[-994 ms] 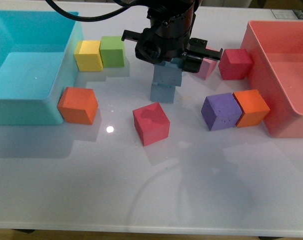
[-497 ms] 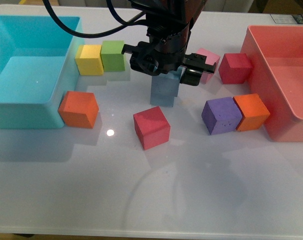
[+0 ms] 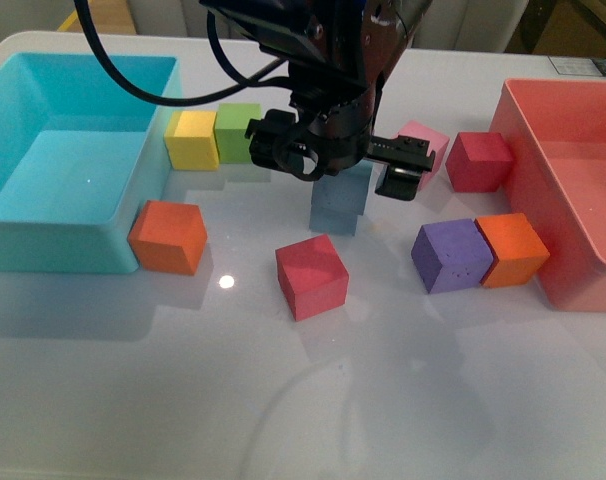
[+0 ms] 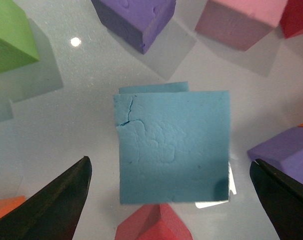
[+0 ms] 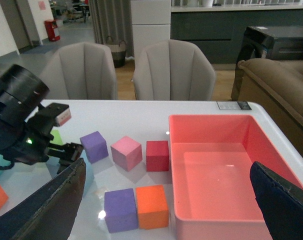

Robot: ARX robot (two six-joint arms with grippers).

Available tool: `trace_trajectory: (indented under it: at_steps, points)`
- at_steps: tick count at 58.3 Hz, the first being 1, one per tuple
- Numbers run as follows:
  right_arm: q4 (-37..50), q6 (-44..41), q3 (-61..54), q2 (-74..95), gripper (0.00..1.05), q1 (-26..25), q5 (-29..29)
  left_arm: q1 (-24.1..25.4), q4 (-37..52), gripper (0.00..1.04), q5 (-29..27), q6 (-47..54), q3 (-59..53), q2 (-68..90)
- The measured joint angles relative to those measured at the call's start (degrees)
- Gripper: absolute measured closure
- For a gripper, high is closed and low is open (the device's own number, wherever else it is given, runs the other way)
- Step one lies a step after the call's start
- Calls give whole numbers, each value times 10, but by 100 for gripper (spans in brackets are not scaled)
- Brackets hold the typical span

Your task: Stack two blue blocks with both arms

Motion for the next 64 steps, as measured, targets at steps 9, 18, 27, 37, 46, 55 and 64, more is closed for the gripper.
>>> trace_trajectory:
  at_steps: [9,18,27,37,46,55,64]
  points:
    - [0,0,0,0,9,0,0,0,47,9,20,-23,-99,-108]
    - [0,0,0,0,9,0,0,4,84,9,30,-43,-203,-205]
    - [0,0,0,0,9,0,0,36,118,9,35,-51,-323,-318]
    - [0,0,0,0,9,0,0,118,147,9,43,-64,-463,-445]
    - [0,0,0,0,9,0,-1,141,148,9,43,-72,-494,-477]
    - [0,0,0,0,9,0,0,134,378,22,-79,7,-576,-473]
    - [0,0,0,0,9,0,1,167,713,48,-111,108,-741,-517]
